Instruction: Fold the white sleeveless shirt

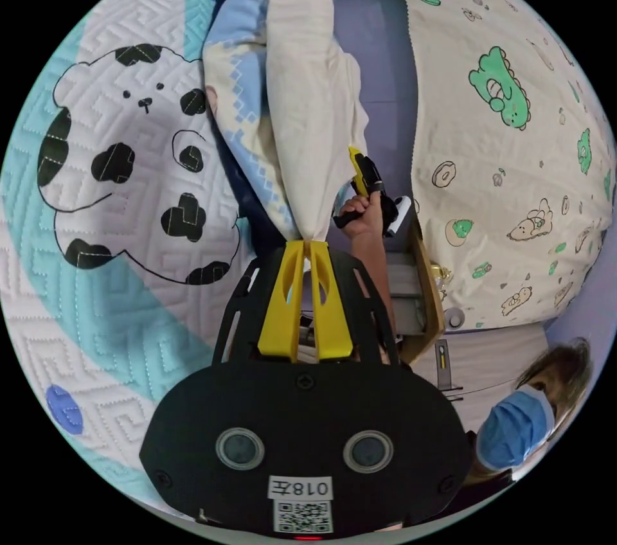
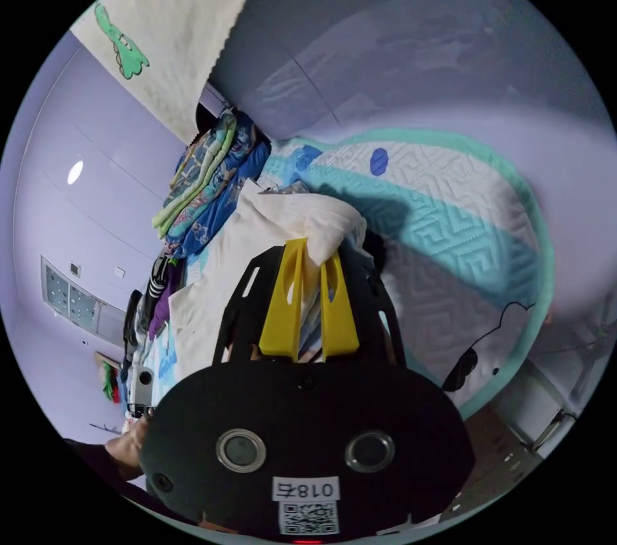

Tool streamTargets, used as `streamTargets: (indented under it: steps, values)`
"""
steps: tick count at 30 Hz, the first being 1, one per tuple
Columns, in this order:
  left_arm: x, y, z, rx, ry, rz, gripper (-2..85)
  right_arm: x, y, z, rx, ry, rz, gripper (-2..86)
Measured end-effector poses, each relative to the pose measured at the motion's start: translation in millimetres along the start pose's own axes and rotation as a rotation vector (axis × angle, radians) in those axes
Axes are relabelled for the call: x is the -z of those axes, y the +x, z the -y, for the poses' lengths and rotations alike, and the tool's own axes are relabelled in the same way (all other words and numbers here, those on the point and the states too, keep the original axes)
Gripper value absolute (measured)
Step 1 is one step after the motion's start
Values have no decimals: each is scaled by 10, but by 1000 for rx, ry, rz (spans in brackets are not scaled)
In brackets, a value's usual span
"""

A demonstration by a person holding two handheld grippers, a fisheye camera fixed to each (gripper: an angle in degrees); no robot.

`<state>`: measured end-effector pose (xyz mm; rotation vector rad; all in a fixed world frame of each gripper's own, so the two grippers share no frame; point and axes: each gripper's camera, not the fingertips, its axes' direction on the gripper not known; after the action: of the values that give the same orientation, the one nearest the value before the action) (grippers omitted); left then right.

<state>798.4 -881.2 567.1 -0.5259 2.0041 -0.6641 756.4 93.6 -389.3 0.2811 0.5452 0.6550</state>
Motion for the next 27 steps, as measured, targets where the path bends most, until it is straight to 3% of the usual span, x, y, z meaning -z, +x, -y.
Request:
streamTargets:
  steps: [3, 7, 10, 14, 17, 19, 21, 25, 27]
  values:
    - [255, -60, -291, -70, 15, -7, 71, 1, -174, -296, 5, 21, -51, 83]
    - [1029, 146, -718, -281, 294, 136, 85, 159, -577, -927, 37, 192, -242, 129]
    - [1334, 323, -725, -398, 396, 144, 73, 107, -1121, -1517, 198, 256, -152, 117]
    - [1396, 195, -564, -373, 414, 196, 63, -361, -1944, -2448, 460, 65, 2, 98]
    - [1414, -241, -577, -209, 368, 245, 57, -728, -2355, -3211, 612, -4, -173, 78]
    - [1494, -563, -819, -98, 351, 168, 51, -974, -2524, -3612, 715, -37, -364, 71]
    - [1583, -630, -1091, -88, 351, 51, 55, -1057, -2687, -3910, 752, -5, -433, 66]
    - [2085, -224, -2223, -370, 409, -255, 61, -729, -3213, -4503, 755, 242, -412, 56]
    - [2467, 29, -3003, -554, 450, -258, 57, -517, -3449, -4863, 760, 345, -317, 51]
